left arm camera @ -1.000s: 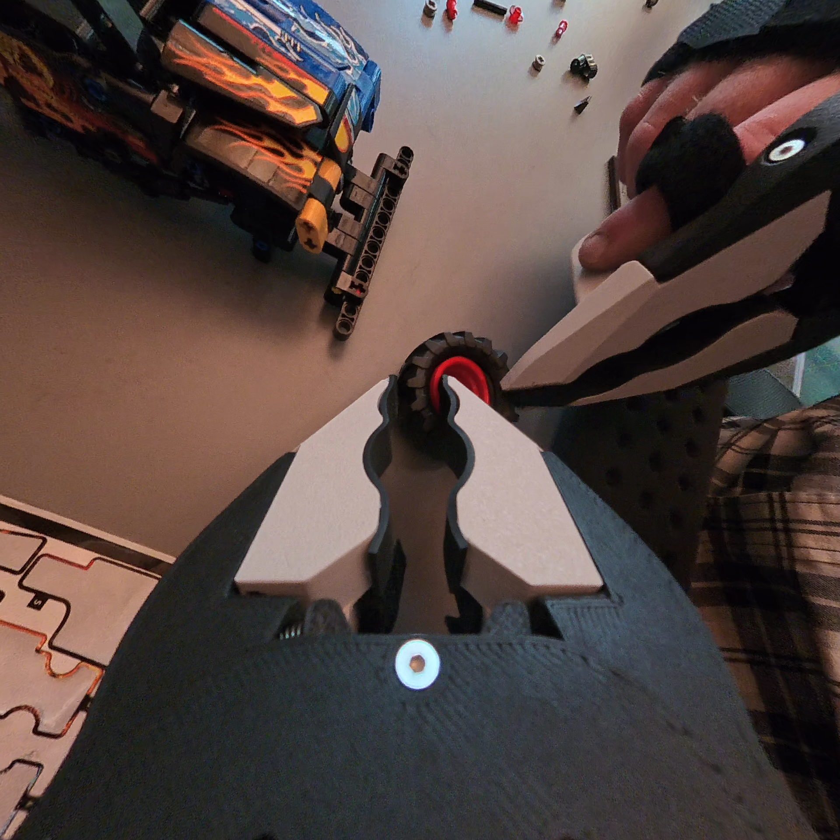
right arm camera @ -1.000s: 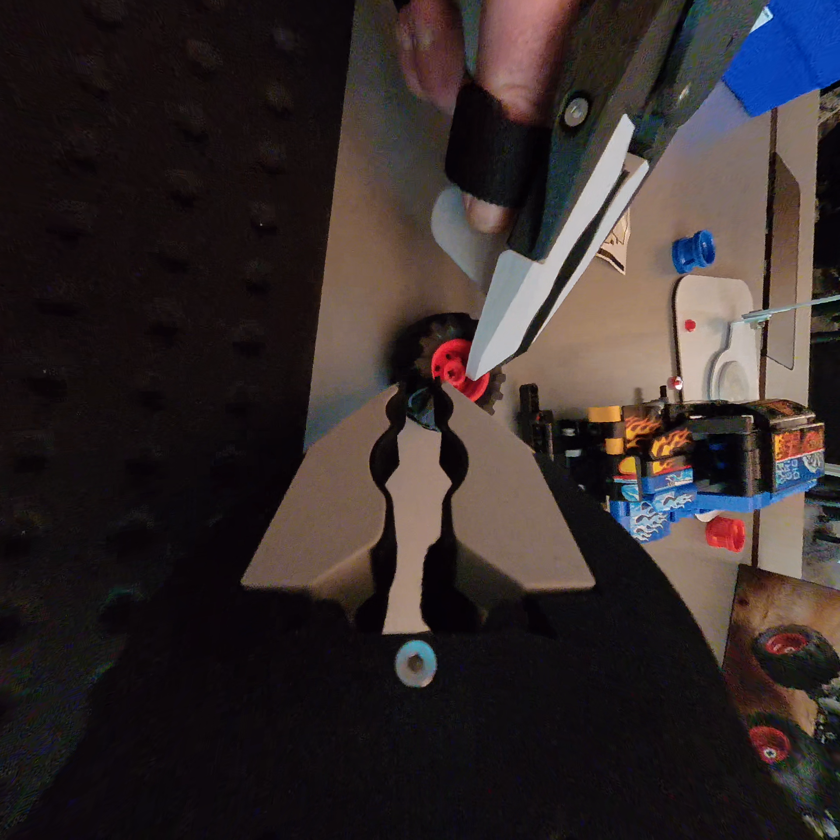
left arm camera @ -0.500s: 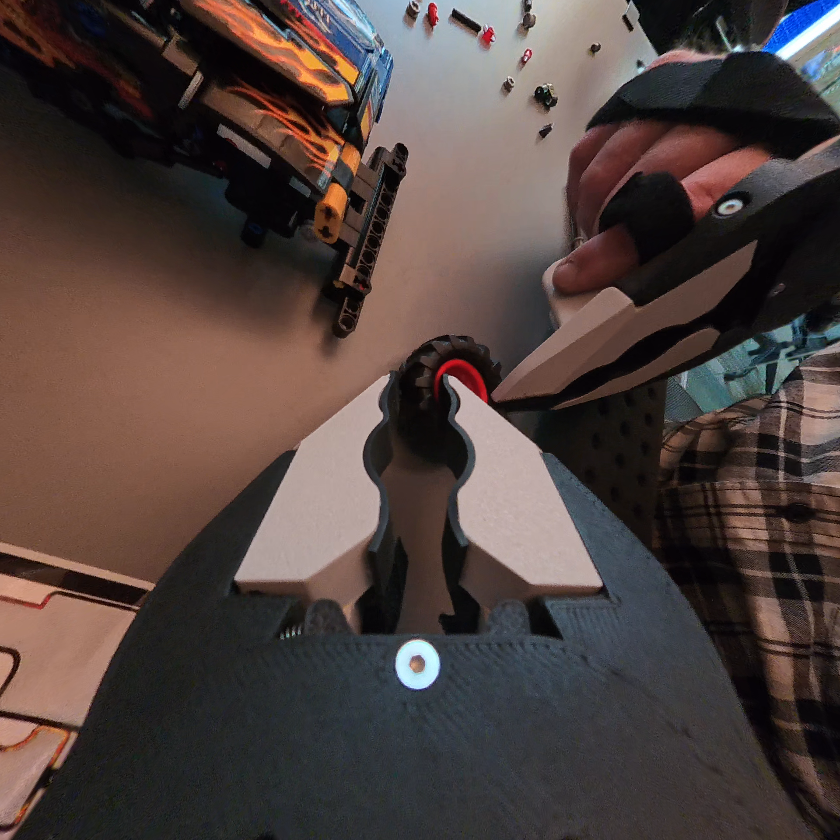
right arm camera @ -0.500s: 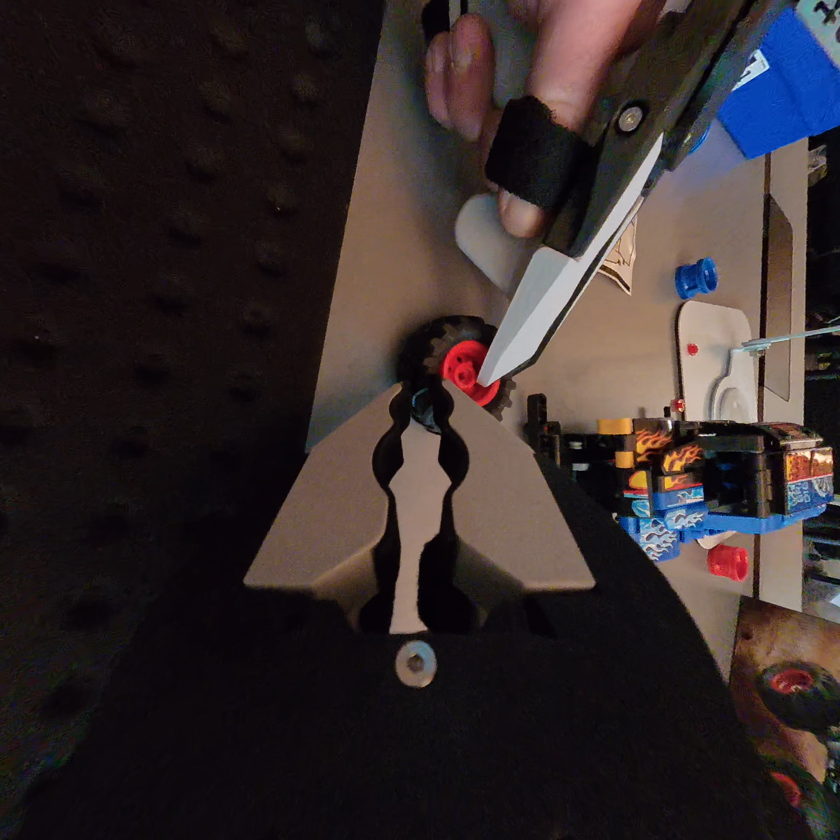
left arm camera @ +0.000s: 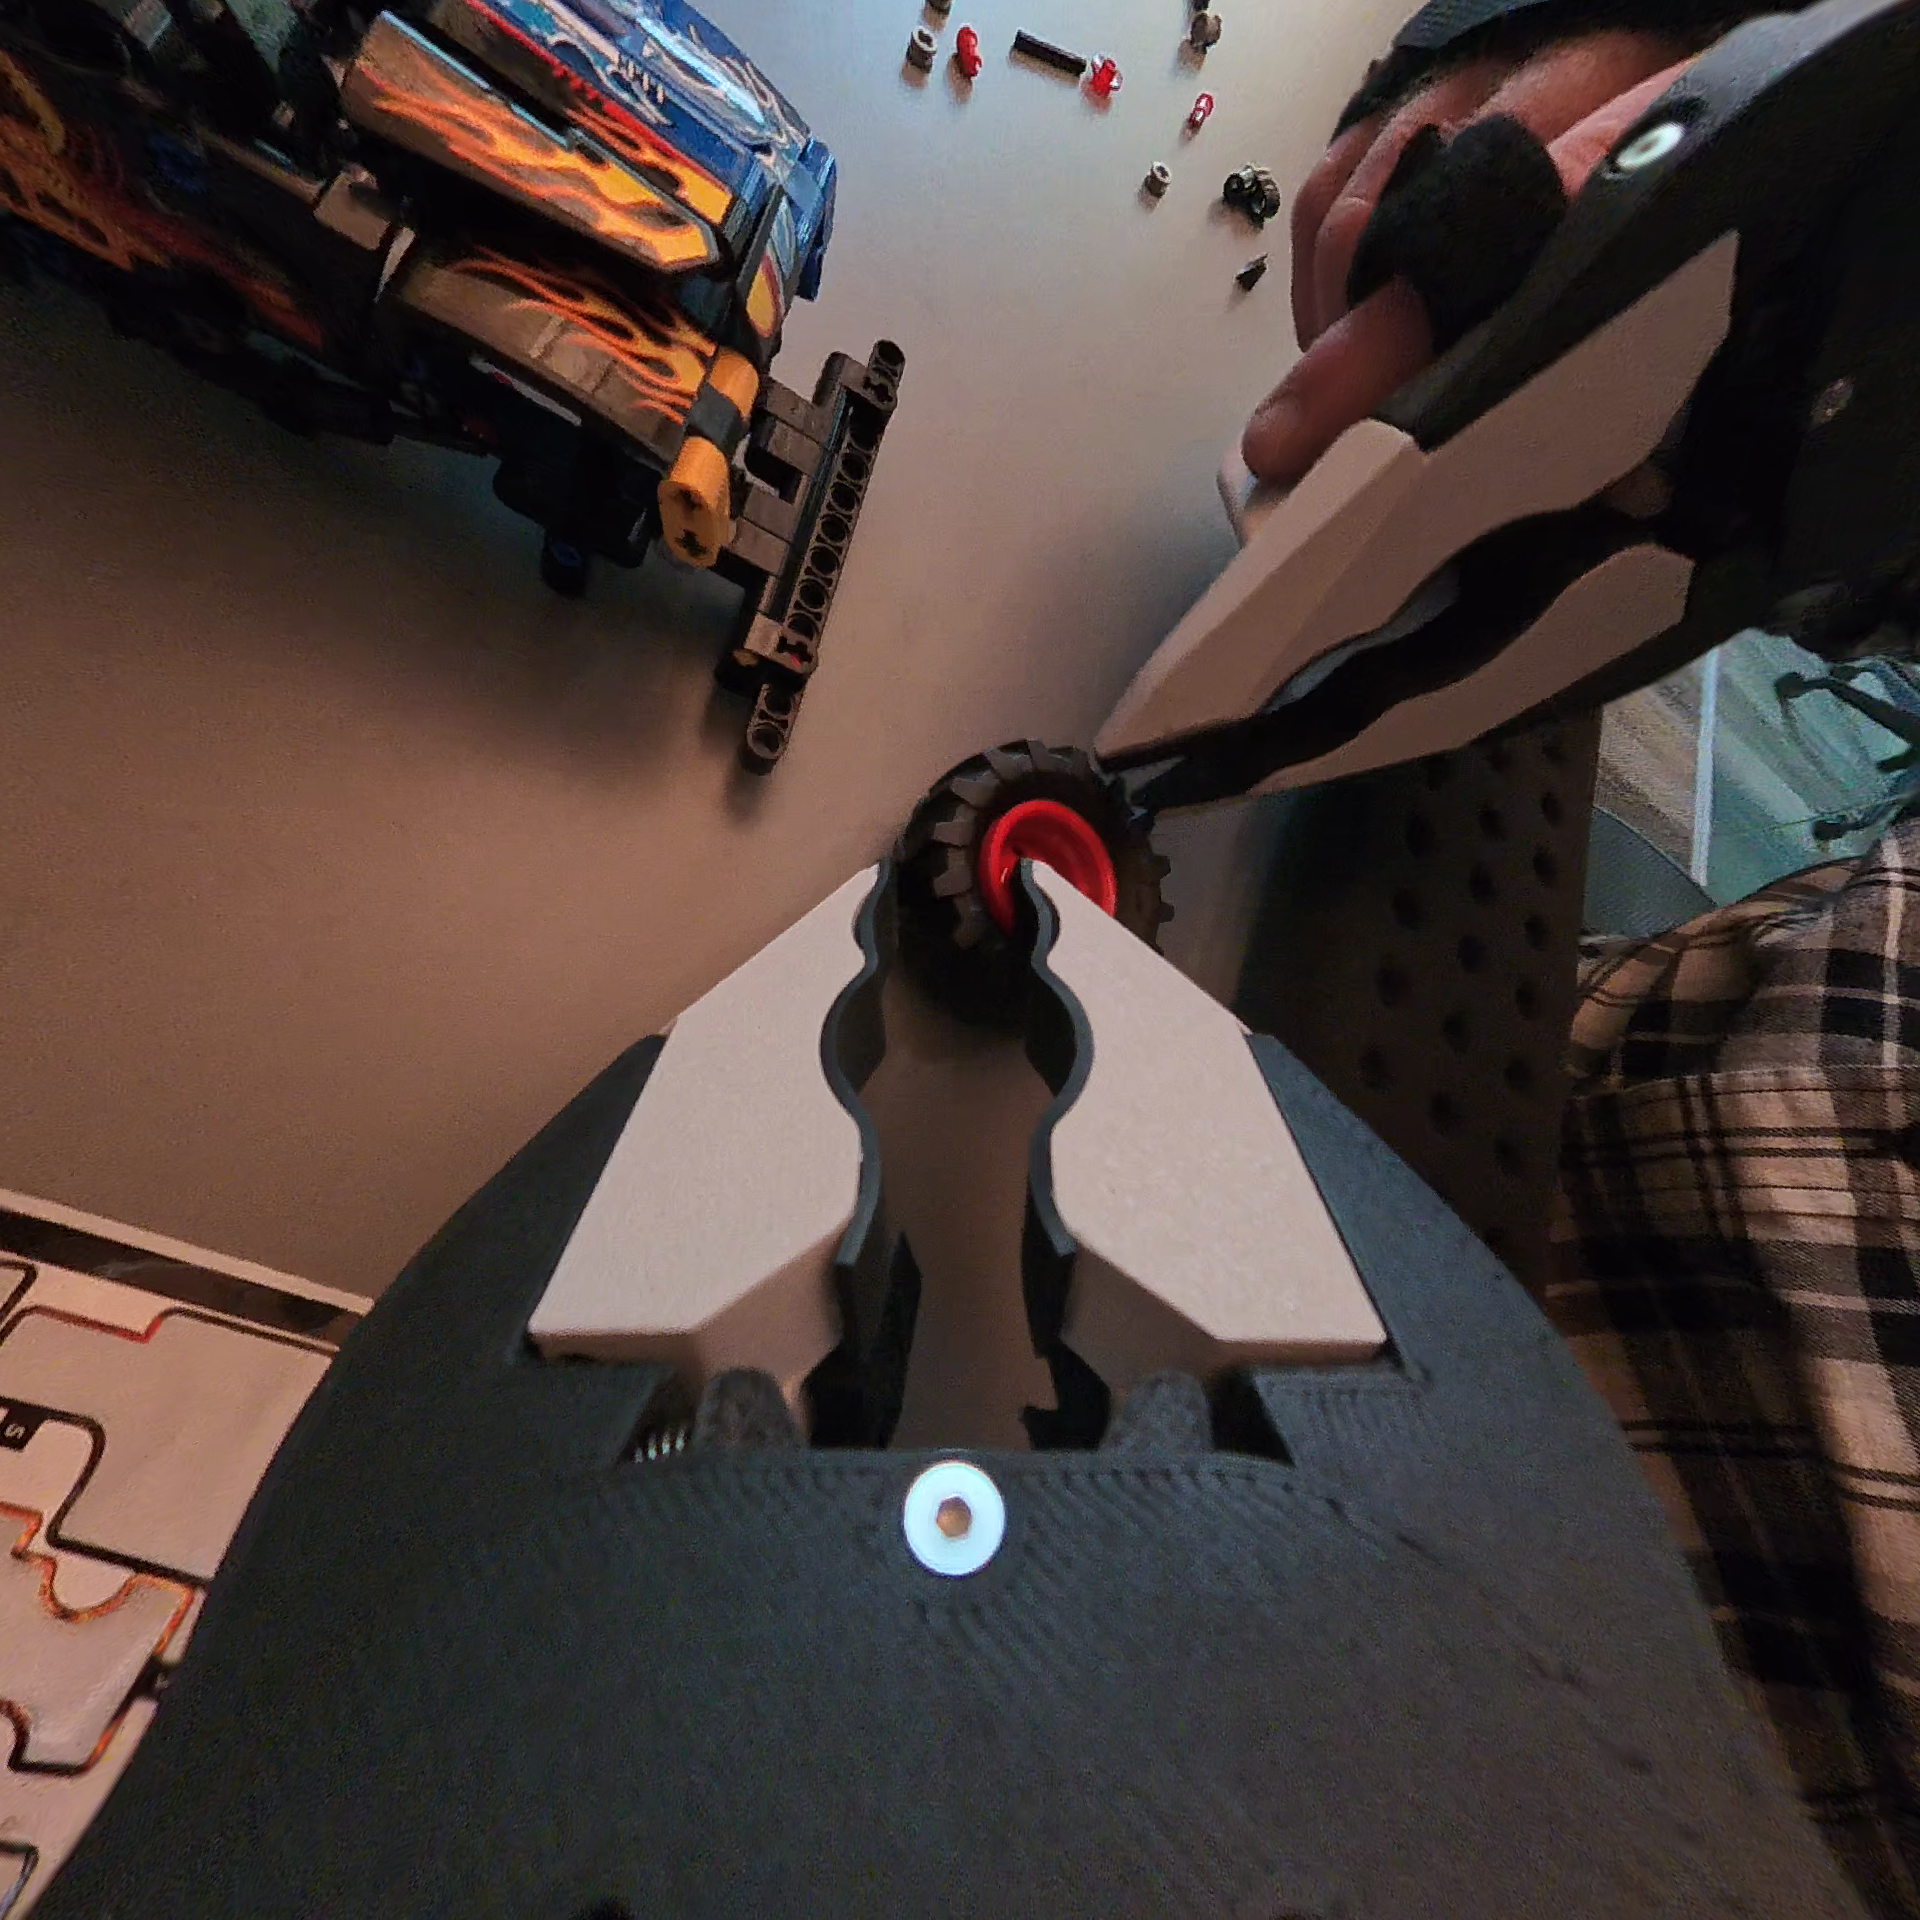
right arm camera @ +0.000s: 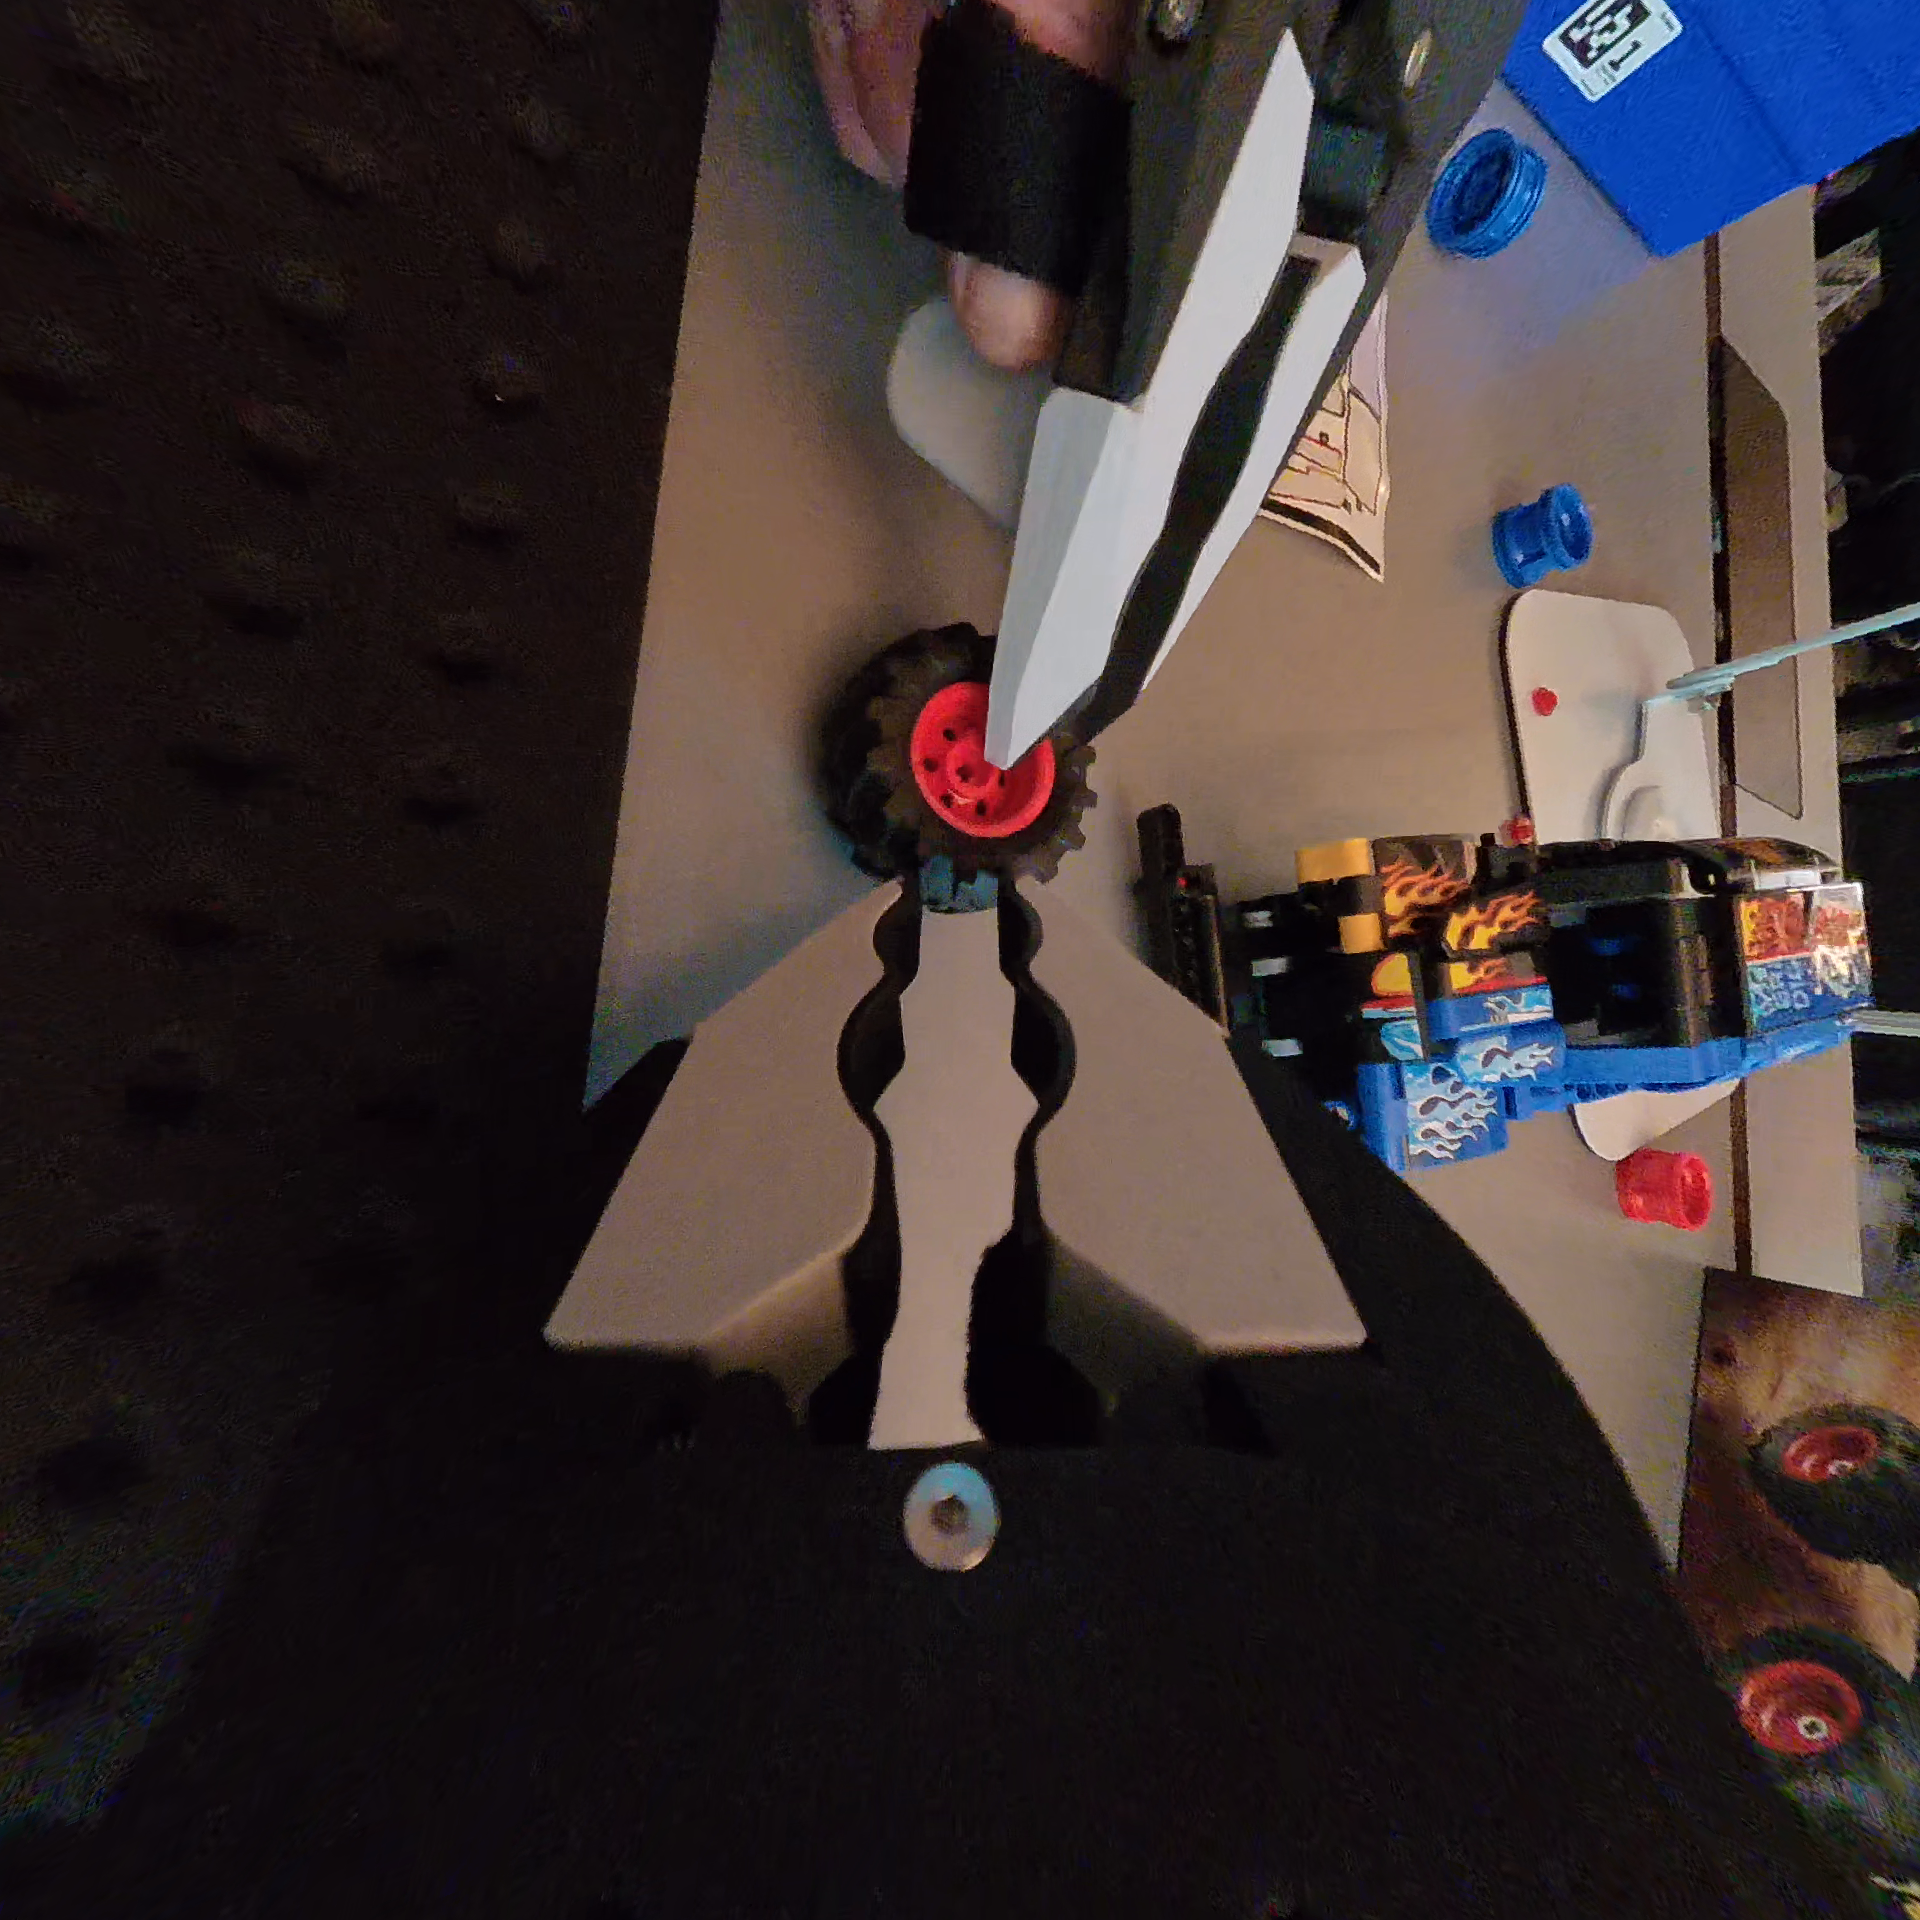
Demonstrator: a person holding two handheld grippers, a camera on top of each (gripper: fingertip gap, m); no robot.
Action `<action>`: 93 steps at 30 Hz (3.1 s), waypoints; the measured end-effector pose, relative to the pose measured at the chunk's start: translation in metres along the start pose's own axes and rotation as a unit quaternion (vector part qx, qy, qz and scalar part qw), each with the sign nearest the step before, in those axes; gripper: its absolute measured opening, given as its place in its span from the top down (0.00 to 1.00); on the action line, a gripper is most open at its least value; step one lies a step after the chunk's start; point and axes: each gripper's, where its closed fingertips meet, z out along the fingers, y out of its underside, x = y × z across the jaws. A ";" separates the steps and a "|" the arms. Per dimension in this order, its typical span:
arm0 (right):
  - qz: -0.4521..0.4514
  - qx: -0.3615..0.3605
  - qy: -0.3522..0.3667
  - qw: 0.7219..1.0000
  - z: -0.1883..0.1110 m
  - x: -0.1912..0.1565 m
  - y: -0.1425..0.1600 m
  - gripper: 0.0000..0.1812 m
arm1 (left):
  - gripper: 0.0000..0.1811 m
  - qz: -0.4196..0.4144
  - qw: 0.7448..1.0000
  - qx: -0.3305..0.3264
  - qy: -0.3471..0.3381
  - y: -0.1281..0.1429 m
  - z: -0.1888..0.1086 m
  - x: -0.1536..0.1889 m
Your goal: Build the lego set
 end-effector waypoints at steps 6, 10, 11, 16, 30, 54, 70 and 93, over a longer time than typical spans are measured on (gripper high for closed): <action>-0.016 -0.002 0.002 1.000 0.000 0.000 -0.002 0.94 | 0.85 0.005 1.000 0.002 -0.015 0.006 -0.008 0.002; -0.035 -0.005 -0.001 0.999 0.004 -0.006 -0.003 0.92 | 0.83 0.008 1.000 0.020 -0.020 0.004 -0.019 0.006; -0.035 -0.006 0.000 0.999 0.004 -0.005 -0.003 0.93 | 0.82 0.009 1.000 0.022 -0.018 0.004 -0.021 0.008; -0.038 -0.013 -0.006 0.999 0.004 -0.005 -0.003 0.94 | 0.82 0.003 0.999 0.023 -0.032 0.007 -0.027 0.006; -0.010 -0.009 -0.023 1.000 0.006 -0.004 -0.006 0.92 | 0.89 0.027 0.993 0.011 -0.117 0.006 -0.008 -0.003; 0.239 0.096 -0.075 0.963 -0.006 0.014 -0.011 0.86 | 0.83 0.336 0.899 0.111 -0.257 -0.029 -0.013 0.035; 0.054 0.083 -0.013 0.995 -0.010 -0.006 -0.011 0.86 | 0.85 0.486 0.829 0.043 -0.274 -0.012 0.007 0.049; -0.016 0.034 -0.043 0.998 -0.021 -0.020 0.008 0.90 | 0.92 0.460 0.870 0.002 -0.175 0.002 0.014 0.059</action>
